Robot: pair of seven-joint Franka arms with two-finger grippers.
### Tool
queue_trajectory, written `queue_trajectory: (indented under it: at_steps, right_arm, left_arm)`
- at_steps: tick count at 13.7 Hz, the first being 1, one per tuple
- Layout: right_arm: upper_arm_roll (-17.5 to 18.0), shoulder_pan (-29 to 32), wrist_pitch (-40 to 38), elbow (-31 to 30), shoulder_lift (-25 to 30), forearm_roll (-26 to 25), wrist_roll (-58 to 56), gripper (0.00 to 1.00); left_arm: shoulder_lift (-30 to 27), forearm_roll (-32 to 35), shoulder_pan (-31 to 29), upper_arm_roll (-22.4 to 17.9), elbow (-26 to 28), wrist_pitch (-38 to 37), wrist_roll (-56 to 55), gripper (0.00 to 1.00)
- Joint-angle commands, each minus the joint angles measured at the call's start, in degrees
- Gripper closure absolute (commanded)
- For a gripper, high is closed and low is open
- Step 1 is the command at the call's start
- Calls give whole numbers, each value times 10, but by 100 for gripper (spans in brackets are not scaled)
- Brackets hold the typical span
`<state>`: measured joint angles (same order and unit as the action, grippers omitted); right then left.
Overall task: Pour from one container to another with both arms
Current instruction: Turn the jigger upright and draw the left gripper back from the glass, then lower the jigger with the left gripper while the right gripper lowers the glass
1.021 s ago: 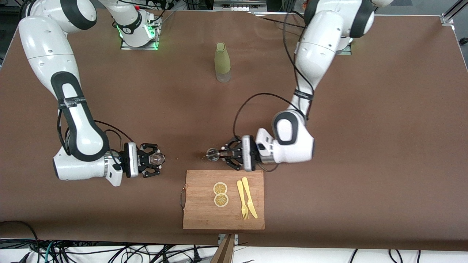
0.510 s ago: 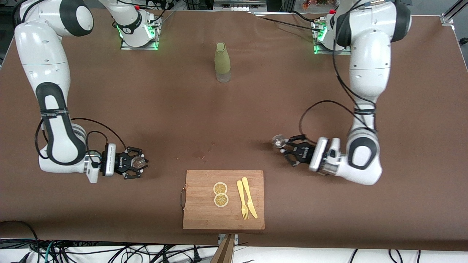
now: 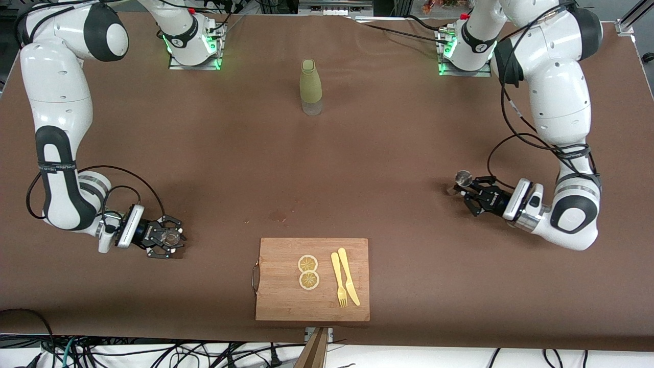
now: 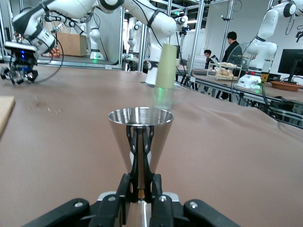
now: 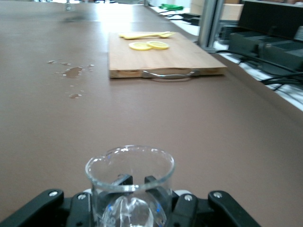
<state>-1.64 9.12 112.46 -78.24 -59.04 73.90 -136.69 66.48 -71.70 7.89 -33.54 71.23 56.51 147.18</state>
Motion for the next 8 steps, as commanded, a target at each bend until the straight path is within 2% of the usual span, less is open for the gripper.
queue_trajectory:
  at_steps: [1, 5, 8]
  right_arm:
    - [1, 5, 18, -22, 9, 58, -27, 78]
    - [-5, 5, 1, -41, 12, 76, -34, 78]
    - [-15, 4, -57, -46, 17, 71, -24, 80]
  left_arm:
    - [11, 45, -51, -7, -27, -47, 105, 100]
    - [16, 44, -69, -9, -36, -39, 149, 100]
    - [29, 39, -97, -7, -48, -6, 173, 100]
